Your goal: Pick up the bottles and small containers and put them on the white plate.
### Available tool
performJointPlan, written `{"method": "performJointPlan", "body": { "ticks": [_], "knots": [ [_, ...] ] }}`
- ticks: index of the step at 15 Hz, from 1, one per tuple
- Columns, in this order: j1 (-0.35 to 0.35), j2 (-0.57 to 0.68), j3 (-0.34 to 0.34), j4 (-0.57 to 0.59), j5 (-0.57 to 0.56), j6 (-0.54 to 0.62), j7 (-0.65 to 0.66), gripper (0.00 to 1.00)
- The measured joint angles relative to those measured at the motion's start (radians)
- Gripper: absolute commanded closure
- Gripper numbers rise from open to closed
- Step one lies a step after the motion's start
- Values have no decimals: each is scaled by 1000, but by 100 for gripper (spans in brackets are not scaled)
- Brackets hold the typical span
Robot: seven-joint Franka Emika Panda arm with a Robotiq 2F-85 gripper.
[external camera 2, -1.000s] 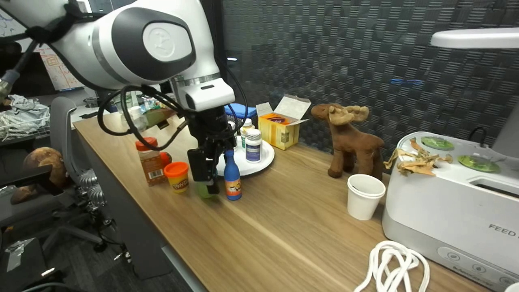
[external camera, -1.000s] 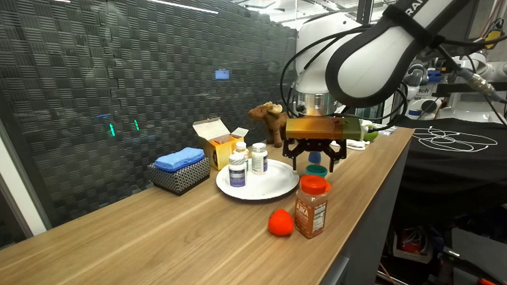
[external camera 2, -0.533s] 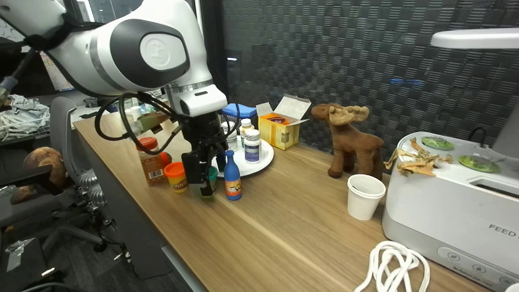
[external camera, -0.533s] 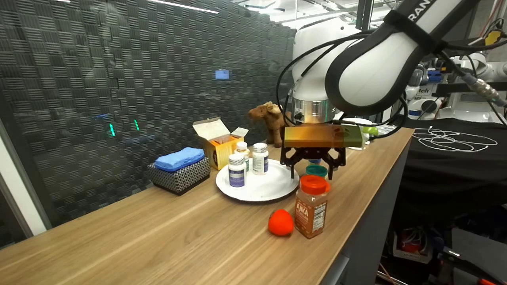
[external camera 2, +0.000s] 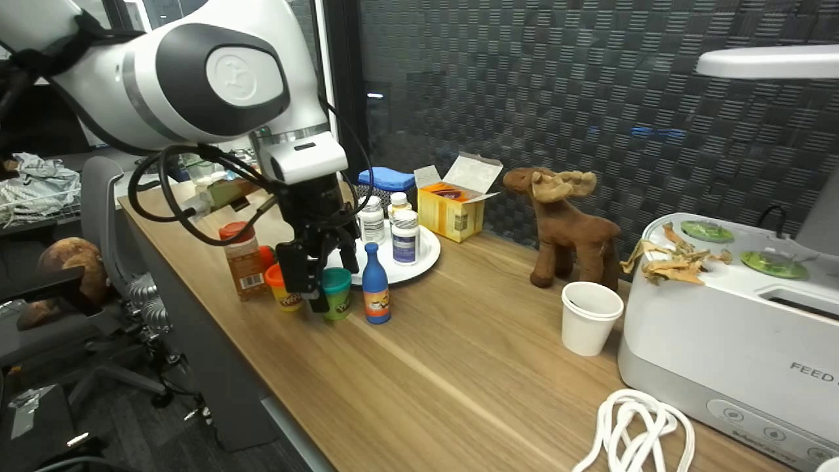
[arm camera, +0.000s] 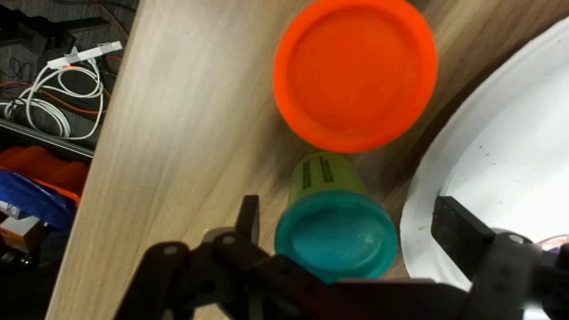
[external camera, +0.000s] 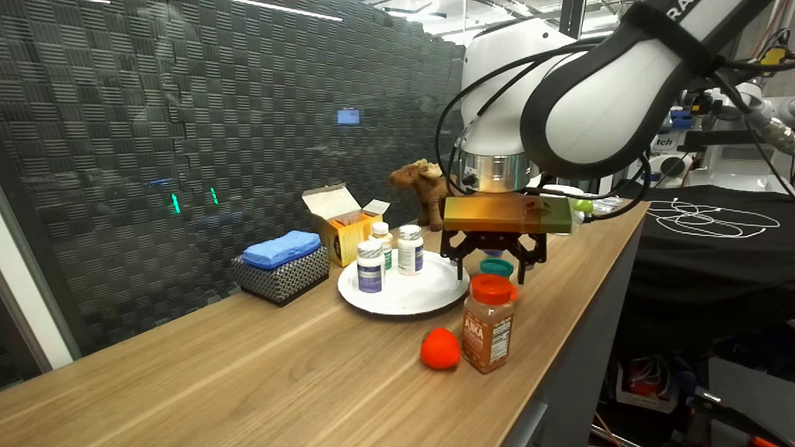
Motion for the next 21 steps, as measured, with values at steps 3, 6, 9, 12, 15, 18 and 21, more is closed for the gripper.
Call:
{"method": "performJointPlan", "body": {
  "ticks": [3,6,9,12,15,18,21],
  "knots": [
    [0,-21,0,-11,-31,0,61,0],
    [0,-45,1,-24,-56,0,107,26],
    [0,-62,5,-34,-57,0,120,50],
    [0,-70,13,-43,-57,0,130,71],
    [0,-75,17,-47,-57,0,145,71],
    [0,-96,21,-62,-57,0,164,71],
    [-1,-146,38,-83,-57,-11,179,71]
  ]
}}
